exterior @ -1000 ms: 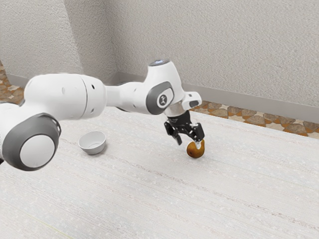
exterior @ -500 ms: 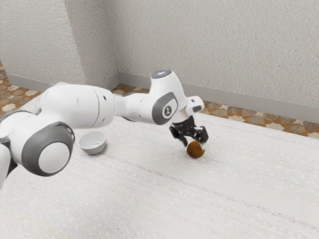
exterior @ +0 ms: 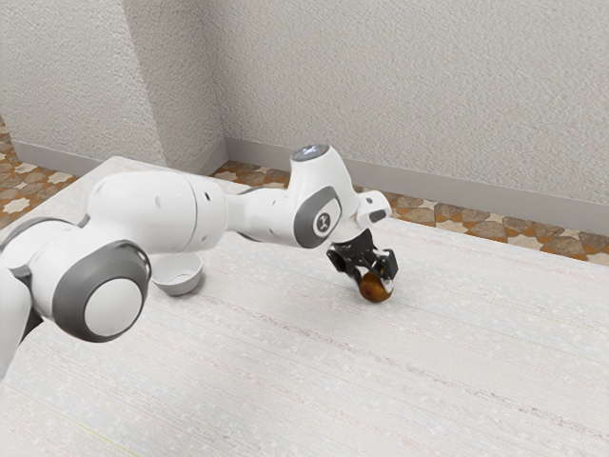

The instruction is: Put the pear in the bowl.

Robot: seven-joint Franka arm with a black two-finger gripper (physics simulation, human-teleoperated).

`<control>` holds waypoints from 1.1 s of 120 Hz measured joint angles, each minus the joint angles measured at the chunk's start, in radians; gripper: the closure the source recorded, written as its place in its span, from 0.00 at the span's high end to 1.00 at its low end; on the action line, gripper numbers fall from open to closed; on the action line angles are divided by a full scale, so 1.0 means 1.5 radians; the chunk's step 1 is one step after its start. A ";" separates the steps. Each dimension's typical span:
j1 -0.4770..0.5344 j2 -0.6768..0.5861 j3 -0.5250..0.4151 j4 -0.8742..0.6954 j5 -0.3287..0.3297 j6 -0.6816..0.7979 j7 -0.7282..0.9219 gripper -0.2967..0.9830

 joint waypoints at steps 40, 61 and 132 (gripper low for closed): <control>-0.001 0.007 0.000 0.010 0.012 0.004 -0.017 0.42; -0.004 -0.020 0.016 0.002 0.034 0.001 -0.036 0.30; 0.014 -0.144 0.142 -0.098 0.048 -0.018 -0.105 0.35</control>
